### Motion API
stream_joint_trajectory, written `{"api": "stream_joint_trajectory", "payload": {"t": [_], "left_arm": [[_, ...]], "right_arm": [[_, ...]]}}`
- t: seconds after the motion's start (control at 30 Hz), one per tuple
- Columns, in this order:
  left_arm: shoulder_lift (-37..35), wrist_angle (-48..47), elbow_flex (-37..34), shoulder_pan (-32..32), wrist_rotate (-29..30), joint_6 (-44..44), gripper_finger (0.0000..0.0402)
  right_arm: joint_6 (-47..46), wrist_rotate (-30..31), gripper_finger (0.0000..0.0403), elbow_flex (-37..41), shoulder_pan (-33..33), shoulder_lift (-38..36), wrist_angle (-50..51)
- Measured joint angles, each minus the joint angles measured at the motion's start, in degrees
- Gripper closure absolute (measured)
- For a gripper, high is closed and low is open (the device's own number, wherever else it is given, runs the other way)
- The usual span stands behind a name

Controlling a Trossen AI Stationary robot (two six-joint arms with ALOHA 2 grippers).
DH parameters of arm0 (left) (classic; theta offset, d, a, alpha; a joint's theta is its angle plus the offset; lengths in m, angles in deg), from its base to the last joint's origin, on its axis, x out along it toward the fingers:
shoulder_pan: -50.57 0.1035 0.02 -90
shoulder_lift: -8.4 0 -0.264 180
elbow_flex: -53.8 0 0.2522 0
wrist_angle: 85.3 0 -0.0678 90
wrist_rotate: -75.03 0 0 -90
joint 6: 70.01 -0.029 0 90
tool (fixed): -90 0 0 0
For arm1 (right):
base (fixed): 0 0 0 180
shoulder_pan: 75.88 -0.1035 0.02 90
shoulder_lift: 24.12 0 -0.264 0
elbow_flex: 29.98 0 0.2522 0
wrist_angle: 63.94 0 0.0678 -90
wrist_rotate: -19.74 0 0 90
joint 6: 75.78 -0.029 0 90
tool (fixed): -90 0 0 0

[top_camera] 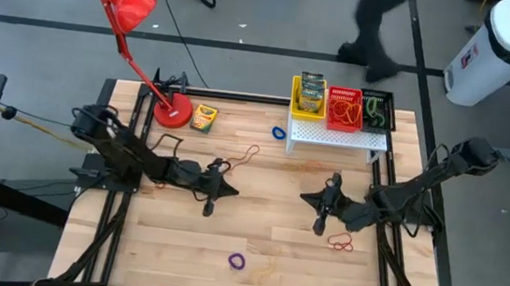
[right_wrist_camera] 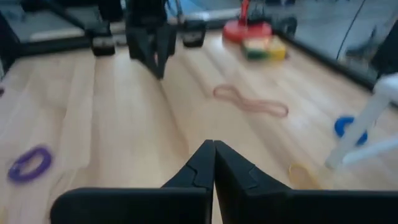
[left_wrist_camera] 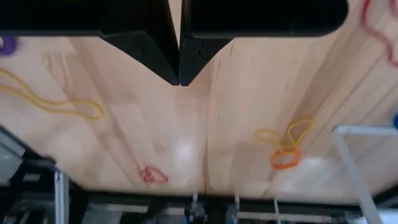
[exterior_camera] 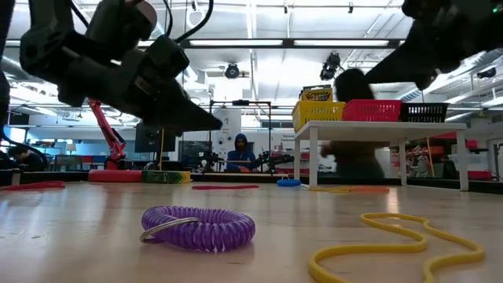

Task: Pick & Place Office Desk Supplies
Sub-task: Put the red rubber band on the red basket

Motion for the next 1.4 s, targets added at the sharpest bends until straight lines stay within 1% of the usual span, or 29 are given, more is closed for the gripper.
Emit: {"api": "stream_joint_trajectory", "payload": {"t": [0.1,0.2,0.3,0.43,0.53,0.63,0.73,0.83,1.0,1.13,1.4], "left_arm": [[4.77,8.23,0.0,0.06,1.24,0.04,0.0387],[8.76,16.31,0.01,0.09,1.6,-0.78,0.0391],[11.95,22.3,0.0,0.08,1.51,-2.13,0.0392],[15.01,28.18,0.0,0.17,1.57,-2.38,0.0391],[16.01,30.11,0.0,0.17,1.56,-2.38,0.0389],[16.22,30.19,0.0,0.17,1.58,-2.38,0.0389],[16.22,30.21,-0.01,0.17,1.57,-2.69,0.0389],[16.22,30.23,-0.02,0.17,1.59,-3.94,0.0389],[16.22,30.21,-0.05,0.17,1.59,-4.41,0.0389],[16.22,30.21,-0.05,0.17,1.59,-4.64,0.0389],[16.22,30.22,-0.32,0.15,1.59,-4.74,0.0389]], "right_arm": [[-9.97,-0.11,0.039,-5.77,-2.69,0.67,16.98],[-19.57,-2.56,0.039,-12.78,-5.55,3.39,34.13],[-26.6,-8.63,0.0384,-18.38,-7.87,8.27,46.17],[-32.5,-20.04,0.0348,-22.38,-10.0,15.48,54.34],[-32.81,-28.24,0.0309,-23.36,-11.62,20.17,57.04],[-32.51,-34.06,0.0271,-23.38,-12.97,23.32,57.97],[-32.4,-37.8,0.0245,-23.11,-13.43,25.41,58.42],[-32.37,-40.75,0.0237,-23.11,-13.46,26.71,58.35],[-32.47,-44.3,0.0249,-23.08,-13.46,28.64,58.32],[-32.45,-44.31,0.0275,-23.07,-12.98,30.85,58.24],[-31.42,-47.32,0.0328,-23.26,-10.26,32.32,56.96]]}}
